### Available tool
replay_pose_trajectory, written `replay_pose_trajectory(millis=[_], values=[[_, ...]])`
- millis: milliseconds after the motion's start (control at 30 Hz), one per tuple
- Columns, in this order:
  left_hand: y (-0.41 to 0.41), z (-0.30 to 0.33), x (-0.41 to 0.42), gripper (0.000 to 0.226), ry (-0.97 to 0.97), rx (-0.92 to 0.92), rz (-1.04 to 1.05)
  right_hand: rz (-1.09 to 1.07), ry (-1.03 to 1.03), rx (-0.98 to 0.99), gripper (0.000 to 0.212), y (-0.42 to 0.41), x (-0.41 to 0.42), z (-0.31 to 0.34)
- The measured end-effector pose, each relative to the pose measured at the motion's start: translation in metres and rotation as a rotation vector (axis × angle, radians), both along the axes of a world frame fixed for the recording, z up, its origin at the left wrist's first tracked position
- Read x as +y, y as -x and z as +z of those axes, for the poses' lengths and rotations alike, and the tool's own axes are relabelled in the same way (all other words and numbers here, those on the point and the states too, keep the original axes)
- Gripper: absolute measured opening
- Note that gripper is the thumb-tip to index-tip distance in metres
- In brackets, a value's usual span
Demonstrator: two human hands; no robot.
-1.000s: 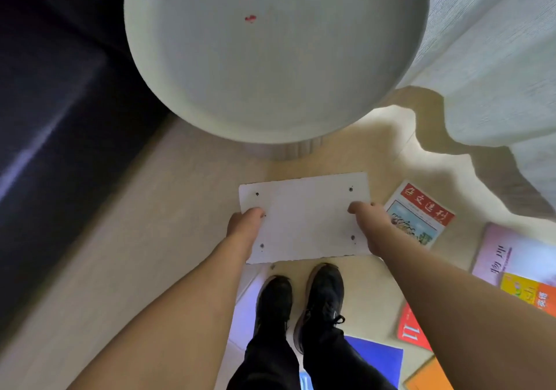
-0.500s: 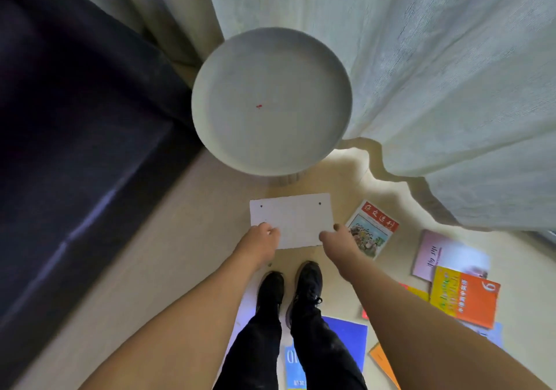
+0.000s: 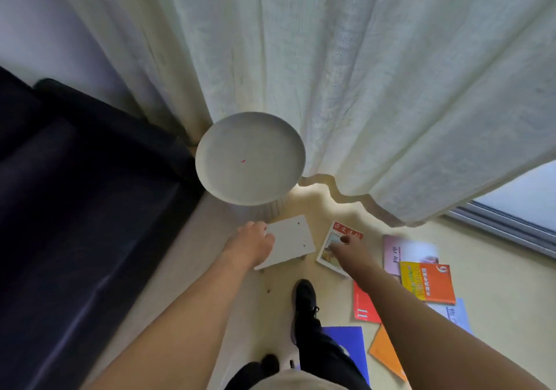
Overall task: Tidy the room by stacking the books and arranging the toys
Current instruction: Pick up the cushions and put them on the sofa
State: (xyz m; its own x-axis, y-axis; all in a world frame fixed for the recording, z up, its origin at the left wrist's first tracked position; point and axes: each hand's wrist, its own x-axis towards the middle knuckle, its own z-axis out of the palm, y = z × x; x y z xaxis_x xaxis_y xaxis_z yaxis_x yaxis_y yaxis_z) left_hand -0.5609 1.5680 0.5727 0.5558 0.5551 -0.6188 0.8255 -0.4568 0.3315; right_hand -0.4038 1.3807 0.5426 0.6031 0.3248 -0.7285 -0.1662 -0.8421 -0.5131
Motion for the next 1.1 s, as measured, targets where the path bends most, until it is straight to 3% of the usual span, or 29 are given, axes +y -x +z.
replay_pose_trajectory(millis=[67, 167, 533, 800, 1100], values=[[0.010, -0.008, 0.003, 0.044, 0.016, -0.016, -0.002, -0.046, -0.037, -0.037, 0.048, 0.024, -0.007, 0.021], [0.027, -0.015, -0.013, 0.045, 0.010, -0.016, -0.061, -0.103, -0.023, -0.045, 0.036, 0.053, -0.026, 0.039], [0.082, -0.050, -0.105, 0.050, 0.174, 0.114, -0.448, -0.235, 0.217, 0.006, 0.054, 0.134, -0.122, 0.028], [0.068, -0.064, -0.131, 0.050, 0.187, 0.121, -0.530, -0.154, 0.166, -0.073, 0.053, 0.143, -0.127, 0.025], [0.042, -0.064, -0.199, 0.049, 0.179, 0.129, -0.675, -0.203, 0.218, -0.064, 0.053, 0.146, -0.191, 0.027]])
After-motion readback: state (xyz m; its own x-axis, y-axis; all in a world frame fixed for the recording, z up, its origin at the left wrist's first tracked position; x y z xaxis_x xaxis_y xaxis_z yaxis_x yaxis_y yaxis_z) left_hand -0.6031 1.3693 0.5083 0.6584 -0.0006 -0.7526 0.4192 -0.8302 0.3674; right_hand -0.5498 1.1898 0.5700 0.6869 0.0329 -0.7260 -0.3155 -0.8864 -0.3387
